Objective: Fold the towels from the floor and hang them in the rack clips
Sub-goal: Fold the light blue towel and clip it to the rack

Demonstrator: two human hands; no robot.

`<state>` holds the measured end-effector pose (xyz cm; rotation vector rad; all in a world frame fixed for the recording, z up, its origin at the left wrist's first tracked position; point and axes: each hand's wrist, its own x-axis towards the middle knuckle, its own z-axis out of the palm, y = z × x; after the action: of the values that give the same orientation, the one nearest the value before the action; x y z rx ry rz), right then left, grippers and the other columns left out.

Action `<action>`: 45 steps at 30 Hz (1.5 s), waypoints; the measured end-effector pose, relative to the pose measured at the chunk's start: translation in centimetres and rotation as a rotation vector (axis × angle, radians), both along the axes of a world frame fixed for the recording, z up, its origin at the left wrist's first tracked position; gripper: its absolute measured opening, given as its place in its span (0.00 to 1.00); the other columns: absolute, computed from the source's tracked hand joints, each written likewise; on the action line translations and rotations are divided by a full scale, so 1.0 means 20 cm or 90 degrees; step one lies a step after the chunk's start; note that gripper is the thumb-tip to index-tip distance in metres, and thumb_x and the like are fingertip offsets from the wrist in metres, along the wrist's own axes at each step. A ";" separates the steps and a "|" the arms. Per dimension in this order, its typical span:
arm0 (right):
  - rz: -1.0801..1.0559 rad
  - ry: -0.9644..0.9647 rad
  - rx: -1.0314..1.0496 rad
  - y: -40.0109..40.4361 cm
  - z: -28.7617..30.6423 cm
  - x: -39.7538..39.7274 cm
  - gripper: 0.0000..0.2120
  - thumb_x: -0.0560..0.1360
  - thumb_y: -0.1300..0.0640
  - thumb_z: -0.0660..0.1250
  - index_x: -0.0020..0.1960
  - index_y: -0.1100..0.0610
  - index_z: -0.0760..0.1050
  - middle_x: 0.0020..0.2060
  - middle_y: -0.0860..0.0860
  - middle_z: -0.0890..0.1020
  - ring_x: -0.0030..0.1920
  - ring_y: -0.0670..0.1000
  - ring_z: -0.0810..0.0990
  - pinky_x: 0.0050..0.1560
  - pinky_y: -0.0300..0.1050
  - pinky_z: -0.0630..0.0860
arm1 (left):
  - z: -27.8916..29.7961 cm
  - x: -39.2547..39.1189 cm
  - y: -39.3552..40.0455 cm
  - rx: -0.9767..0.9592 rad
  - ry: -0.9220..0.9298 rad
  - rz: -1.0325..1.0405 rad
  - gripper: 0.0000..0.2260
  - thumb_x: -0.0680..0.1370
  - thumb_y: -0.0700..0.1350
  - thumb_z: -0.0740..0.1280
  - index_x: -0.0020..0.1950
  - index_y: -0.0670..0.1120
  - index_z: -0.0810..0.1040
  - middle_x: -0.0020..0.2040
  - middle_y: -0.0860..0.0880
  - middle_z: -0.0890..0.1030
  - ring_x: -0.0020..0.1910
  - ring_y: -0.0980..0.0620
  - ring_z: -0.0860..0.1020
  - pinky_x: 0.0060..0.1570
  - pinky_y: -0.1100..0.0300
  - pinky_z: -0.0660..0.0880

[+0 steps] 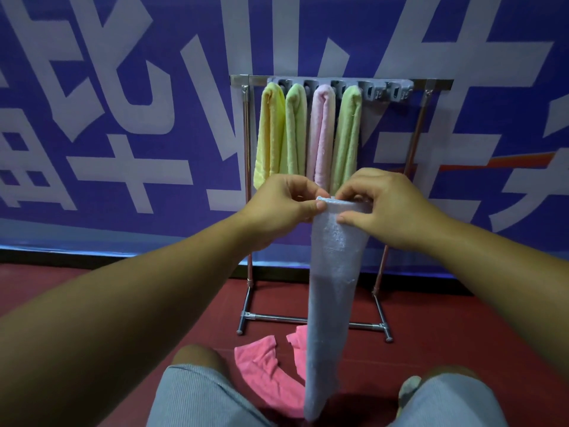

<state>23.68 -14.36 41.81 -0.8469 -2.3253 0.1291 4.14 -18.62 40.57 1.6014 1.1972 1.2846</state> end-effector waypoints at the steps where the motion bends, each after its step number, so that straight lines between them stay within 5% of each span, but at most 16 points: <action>1: -0.008 -0.017 0.007 0.00 -0.01 0.01 0.11 0.67 0.57 0.79 0.47 0.52 0.82 0.46 0.45 0.78 0.46 0.44 0.77 0.48 0.33 0.72 | 0.00 0.00 0.00 0.010 0.020 0.005 0.04 0.76 0.32 0.69 0.44 0.40 0.81 0.40 0.43 0.82 0.42 0.50 0.81 0.48 0.56 0.82; 6: -0.114 -0.100 0.052 0.02 -0.06 0.04 0.07 0.68 0.46 0.74 0.45 0.45 0.83 0.57 0.45 0.75 0.56 0.50 0.70 0.55 0.46 0.71 | 0.00 0.04 -0.01 0.063 0.088 0.035 0.08 0.75 0.33 0.71 0.41 0.46 0.82 0.40 0.42 0.83 0.41 0.51 0.80 0.48 0.53 0.80; 9: -0.141 -0.116 -0.049 0.03 -0.02 0.06 0.06 0.67 0.45 0.73 0.40 0.46 0.81 0.43 0.46 0.81 0.47 0.49 0.79 0.45 0.47 0.76 | -0.01 0.07 0.00 0.089 0.156 0.076 0.09 0.75 0.35 0.72 0.40 0.49 0.82 0.40 0.41 0.84 0.37 0.54 0.79 0.40 0.53 0.80; 12: -0.089 -0.066 -0.074 0.01 0.01 0.08 0.06 0.67 0.49 0.78 0.38 0.47 0.81 0.34 0.47 0.82 0.38 0.47 0.80 0.39 0.44 0.76 | -0.01 0.05 0.01 0.117 0.196 0.122 0.11 0.75 0.34 0.70 0.40 0.50 0.80 0.35 0.47 0.80 0.28 0.60 0.74 0.27 0.63 0.72; 17: -0.097 -0.059 -0.046 0.01 0.01 0.07 0.12 0.68 0.50 0.75 0.32 0.50 0.74 0.28 0.47 0.76 0.30 0.45 0.73 0.33 0.41 0.69 | -0.02 0.08 0.02 0.197 0.292 0.122 0.14 0.74 0.31 0.66 0.44 0.51 0.79 0.40 0.41 0.80 0.36 0.48 0.78 0.32 0.54 0.77; 19: -0.092 -0.021 -0.036 0.01 0.01 0.06 0.15 0.68 0.52 0.73 0.29 0.52 0.69 0.25 0.49 0.72 0.27 0.46 0.70 0.30 0.43 0.67 | -0.01 0.11 0.02 0.236 0.308 0.118 0.14 0.73 0.31 0.64 0.46 0.49 0.80 0.44 0.46 0.80 0.37 0.55 0.76 0.34 0.60 0.74; 22: -0.076 -0.020 -0.049 0.01 0.02 0.06 0.08 0.70 0.55 0.72 0.36 0.47 0.75 0.28 0.47 0.77 0.30 0.44 0.75 0.34 0.43 0.73 | 0.02 0.09 0.02 0.263 0.350 0.139 0.17 0.73 0.30 0.63 0.49 0.50 0.82 0.49 0.47 0.77 0.43 0.58 0.73 0.40 0.69 0.70; 25: -0.069 -0.060 -0.080 0.00 0.03 0.06 0.09 0.71 0.57 0.73 0.48 0.44 0.80 0.32 0.45 0.79 0.33 0.43 0.77 0.38 0.38 0.73 | 0.02 0.05 0.01 0.319 0.458 0.118 0.18 0.72 0.29 0.65 0.53 0.47 0.84 0.48 0.46 0.74 0.45 0.50 0.74 0.40 0.63 0.71; 32: -0.040 -0.038 -0.107 -0.01 0.08 0.03 0.14 0.68 0.67 0.69 0.34 0.49 0.71 0.29 0.47 0.75 0.32 0.43 0.71 0.35 0.45 0.71 | 0.03 0.09 -0.01 0.292 0.475 0.098 0.16 0.71 0.29 0.62 0.52 0.46 0.79 0.48 0.44 0.72 0.44 0.47 0.72 0.42 0.54 0.71; 38: -0.152 -0.123 -0.036 -0.02 0.05 0.04 0.04 0.70 0.51 0.74 0.41 0.49 0.80 0.32 0.45 0.80 0.36 0.46 0.80 0.37 0.45 0.77 | 0.05 0.10 0.00 0.251 0.610 0.094 0.20 0.74 0.33 0.66 0.64 0.47 0.79 0.49 0.47 0.68 0.46 0.49 0.70 0.43 0.60 0.66; 42: -0.122 0.054 -0.051 -0.05 0.06 0.01 0.10 0.67 0.48 0.76 0.35 0.52 0.79 0.28 0.48 0.79 0.30 0.44 0.76 0.32 0.43 0.73 | 0.07 0.09 0.02 0.278 0.521 0.131 0.16 0.73 0.32 0.66 0.58 0.45 0.83 0.48 0.45 0.73 0.49 0.44 0.75 0.44 0.61 0.65; 45: -0.054 0.288 -0.172 -0.05 0.10 -0.02 0.11 0.68 0.57 0.77 0.46 0.53 0.77 0.36 0.58 0.83 0.35 0.50 0.79 0.35 0.54 0.79 | 0.13 0.09 0.01 0.261 0.401 0.160 0.16 0.74 0.32 0.63 0.57 0.47 0.81 0.51 0.45 0.76 0.49 0.45 0.76 0.41 0.58 0.70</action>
<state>23.31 -15.31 43.80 -0.9337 -1.8676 0.5502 6.01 -18.34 43.21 2.3275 1.6242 1.2763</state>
